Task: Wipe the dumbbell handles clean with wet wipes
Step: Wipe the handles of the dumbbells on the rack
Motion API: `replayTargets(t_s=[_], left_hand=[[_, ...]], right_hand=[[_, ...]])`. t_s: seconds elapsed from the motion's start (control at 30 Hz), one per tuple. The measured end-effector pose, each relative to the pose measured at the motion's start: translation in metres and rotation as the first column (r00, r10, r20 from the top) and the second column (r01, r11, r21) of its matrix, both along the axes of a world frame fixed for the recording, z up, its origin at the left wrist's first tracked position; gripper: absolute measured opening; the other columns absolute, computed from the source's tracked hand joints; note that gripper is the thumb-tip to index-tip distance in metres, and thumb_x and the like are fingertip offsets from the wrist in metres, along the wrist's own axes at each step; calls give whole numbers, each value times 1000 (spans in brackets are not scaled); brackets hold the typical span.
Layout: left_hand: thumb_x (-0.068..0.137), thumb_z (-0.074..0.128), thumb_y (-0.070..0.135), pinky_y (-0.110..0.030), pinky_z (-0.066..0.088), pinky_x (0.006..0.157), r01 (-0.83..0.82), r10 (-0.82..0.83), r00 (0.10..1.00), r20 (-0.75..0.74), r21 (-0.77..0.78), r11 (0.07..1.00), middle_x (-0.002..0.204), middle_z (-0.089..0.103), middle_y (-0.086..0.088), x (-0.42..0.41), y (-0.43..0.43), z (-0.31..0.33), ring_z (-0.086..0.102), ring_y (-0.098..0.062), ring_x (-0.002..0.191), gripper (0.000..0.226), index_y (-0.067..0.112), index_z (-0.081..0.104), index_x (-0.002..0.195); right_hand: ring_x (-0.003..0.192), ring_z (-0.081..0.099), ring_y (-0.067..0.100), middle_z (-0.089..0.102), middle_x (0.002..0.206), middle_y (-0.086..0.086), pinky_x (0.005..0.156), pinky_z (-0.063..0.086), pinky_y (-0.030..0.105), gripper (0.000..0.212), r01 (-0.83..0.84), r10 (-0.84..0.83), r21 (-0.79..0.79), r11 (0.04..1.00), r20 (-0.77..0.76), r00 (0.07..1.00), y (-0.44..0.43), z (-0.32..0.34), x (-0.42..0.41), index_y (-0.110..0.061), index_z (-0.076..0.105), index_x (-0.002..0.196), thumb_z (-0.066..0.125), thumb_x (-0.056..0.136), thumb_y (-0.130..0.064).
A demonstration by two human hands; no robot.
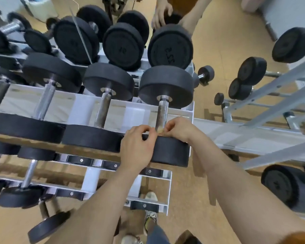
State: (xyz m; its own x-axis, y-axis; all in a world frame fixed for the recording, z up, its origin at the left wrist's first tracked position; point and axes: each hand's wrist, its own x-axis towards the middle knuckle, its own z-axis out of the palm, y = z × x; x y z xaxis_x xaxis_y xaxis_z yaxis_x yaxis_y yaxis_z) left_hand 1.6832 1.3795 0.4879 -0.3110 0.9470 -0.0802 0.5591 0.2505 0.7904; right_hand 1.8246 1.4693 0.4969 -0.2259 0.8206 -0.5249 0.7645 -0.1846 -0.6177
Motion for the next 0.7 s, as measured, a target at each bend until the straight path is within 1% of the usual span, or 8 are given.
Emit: replayTargets(t_s=[0.07, 0.13, 0.27, 0.33, 0.43, 0.5, 0.6, 0.7], left_hand=[[88, 44, 46, -43, 48, 85, 7, -7, 1000, 14, -2, 1000, 92, 63, 13, 1, 0, 2, 56, -14, 91, 29, 28, 66, 90], [87, 42, 48, -42, 48, 86, 9, -9, 999, 31, -1, 1000, 94, 62, 15, 1, 0, 3, 56, -12, 92, 32, 30, 66, 94], [90, 43, 48, -38, 45, 96, 30, -30, 999, 17, -31, 999, 111, 64, 11, 1, 1, 3, 55, -11, 106, 40, 25, 67, 112], [87, 39, 54, -31, 42, 99, 47, -47, 999, 4, -47, 998, 116, 63, 13, 0, 1, 4, 52, -8, 111, 49, 25, 66, 116], [87, 41, 49, -26, 39, 98, 45, -46, 999, -15, -91, 995, 117, 61, 16, 0, 5, 4, 50, -5, 112, 43, 27, 65, 116], [87, 39, 52, -27, 40, 98, 39, -42, 999, -30, -86, 996, 113, 60, 20, -2, 3, 3, 51, -4, 110, 44, 29, 66, 113], [85, 38, 55, -25, 39, 99, 32, -34, 999, -24, -57, 998, 111, 58, 25, -3, 4, 1, 51, -1, 111, 46, 30, 66, 110], [83, 39, 56, -25, 38, 101, 28, -28, 1000, -3, -82, 996, 114, 58, 25, -2, 5, 1, 52, -4, 114, 49, 28, 66, 115]], right_hand=[[61, 56, 14, 63, 62, 0, 66, 53, 31, 21, 58, -56, 81, 995, -30, 998, 3, -9, -3, -17, 63, 61, 80, 72, -14], [64, 64, 16, 67, 62, -1, 72, 58, 36, 22, 237, -216, 141, 961, -148, 965, 10, -19, -7, -16, 61, 58, 77, 71, -9], [78, 69, 21, 70, 72, -5, 79, 58, 41, 23, 701, -627, 60, 710, -399, 669, 38, -30, -20, -23, 62, 60, 68, 77, -8], [82, 68, 22, 70, 76, -3, 82, 56, 39, 24, 673, -604, 87, 734, -369, 707, 38, -27, -18, -24, 65, 65, 64, 82, -7], [73, 69, 23, 71, 72, 4, 77, 58, 42, 14, 471, -444, 31, 882, -284, 850, 19, -33, -2, -15, 72, 72, 67, 81, -5], [70, 68, 18, 69, 69, -2, 74, 58, 37, 19, 408, -391, 13, 913, -255, 884, 7, -34, 2, -21, 67, 70, 70, 78, -4], [70, 62, 9, 66, 70, -10, 67, 47, 18, 17, 469, -396, 214, 857, -309, 864, 26, -23, -6, -21, 64, 70, 71, 80, -9], [77, 59, 7, 68, 82, -6, 67, 41, 8, 4, 592, -479, 219, 775, -407, 778, 47, -14, -13, -15, 73, 86, 70, 85, -18]])
